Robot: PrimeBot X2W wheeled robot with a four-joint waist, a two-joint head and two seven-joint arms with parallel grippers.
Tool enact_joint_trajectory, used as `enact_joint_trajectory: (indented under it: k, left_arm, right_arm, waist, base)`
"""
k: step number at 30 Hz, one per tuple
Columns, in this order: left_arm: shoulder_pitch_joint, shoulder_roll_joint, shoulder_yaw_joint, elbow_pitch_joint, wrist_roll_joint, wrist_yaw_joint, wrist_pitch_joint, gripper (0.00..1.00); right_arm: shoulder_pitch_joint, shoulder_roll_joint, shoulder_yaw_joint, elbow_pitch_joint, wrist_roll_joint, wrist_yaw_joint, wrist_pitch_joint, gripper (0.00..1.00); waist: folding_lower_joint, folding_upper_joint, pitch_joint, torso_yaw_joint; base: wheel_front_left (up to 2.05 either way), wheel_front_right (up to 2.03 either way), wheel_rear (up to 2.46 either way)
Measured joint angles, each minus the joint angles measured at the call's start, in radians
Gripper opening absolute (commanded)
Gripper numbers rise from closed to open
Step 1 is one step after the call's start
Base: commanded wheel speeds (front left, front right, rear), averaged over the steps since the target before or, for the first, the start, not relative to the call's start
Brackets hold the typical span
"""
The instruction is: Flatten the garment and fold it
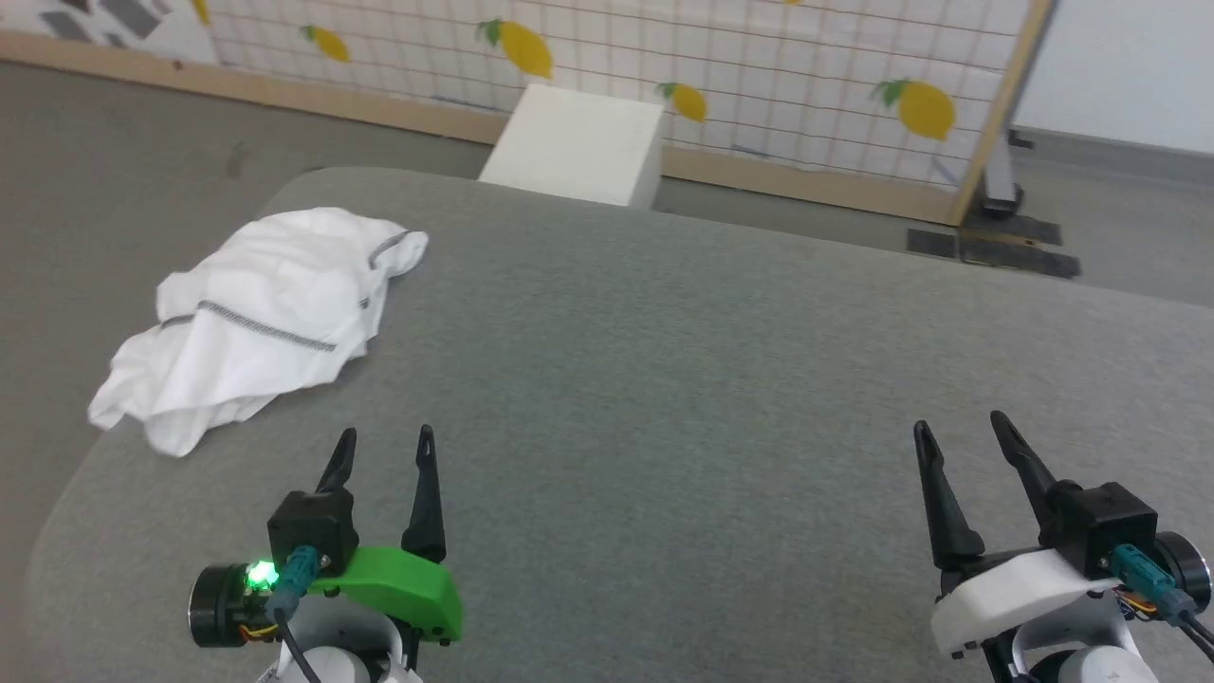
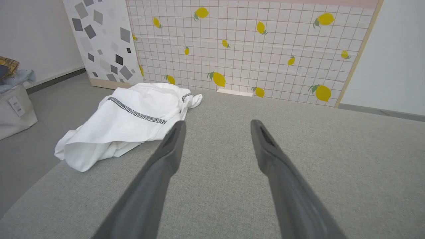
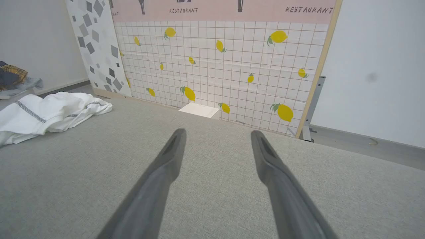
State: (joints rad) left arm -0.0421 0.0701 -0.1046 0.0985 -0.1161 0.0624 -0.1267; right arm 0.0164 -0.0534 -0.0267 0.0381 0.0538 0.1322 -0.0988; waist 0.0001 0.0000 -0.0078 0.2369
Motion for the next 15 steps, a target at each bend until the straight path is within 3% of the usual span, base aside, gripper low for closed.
enact_joint_trajectory:
  k: [15]
  left_arm:
    - [0.0, -0.001, 0.003, -0.007, -0.028, 0.011, -0.032, 1.0]
  right_arm:
    - [0.0, 0.0, 0.033, 0.0, -0.024, 0.0, 0.002, 1.0]
  waist:
    - [0.0, 0.0, 0.008, 0.177]
  base:
    - [-0.01, -0.01, -0.01]
